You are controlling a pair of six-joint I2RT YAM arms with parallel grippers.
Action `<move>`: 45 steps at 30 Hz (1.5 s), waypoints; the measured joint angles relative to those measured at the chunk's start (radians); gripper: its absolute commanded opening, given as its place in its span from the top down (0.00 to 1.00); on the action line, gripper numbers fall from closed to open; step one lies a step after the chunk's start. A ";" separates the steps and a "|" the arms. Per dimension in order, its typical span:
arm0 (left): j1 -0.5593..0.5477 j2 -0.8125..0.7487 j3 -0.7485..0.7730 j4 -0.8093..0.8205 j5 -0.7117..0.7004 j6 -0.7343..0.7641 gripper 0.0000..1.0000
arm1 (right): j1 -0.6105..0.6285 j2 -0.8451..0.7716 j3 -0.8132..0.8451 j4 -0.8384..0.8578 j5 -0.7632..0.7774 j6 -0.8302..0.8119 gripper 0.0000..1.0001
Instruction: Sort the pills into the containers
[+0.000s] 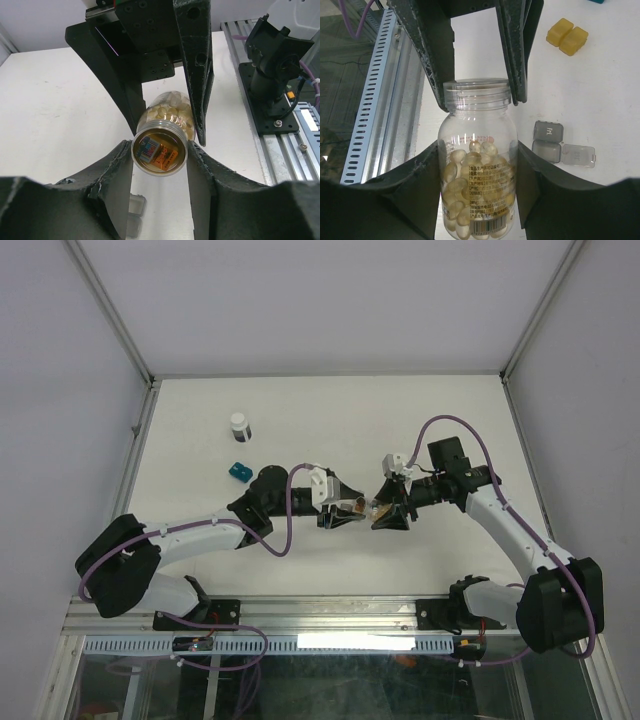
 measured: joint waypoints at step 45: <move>-0.151 -0.255 -0.034 -0.220 -0.694 -0.882 1.00 | 0.000 0.000 0.011 0.006 -0.022 0.004 1.00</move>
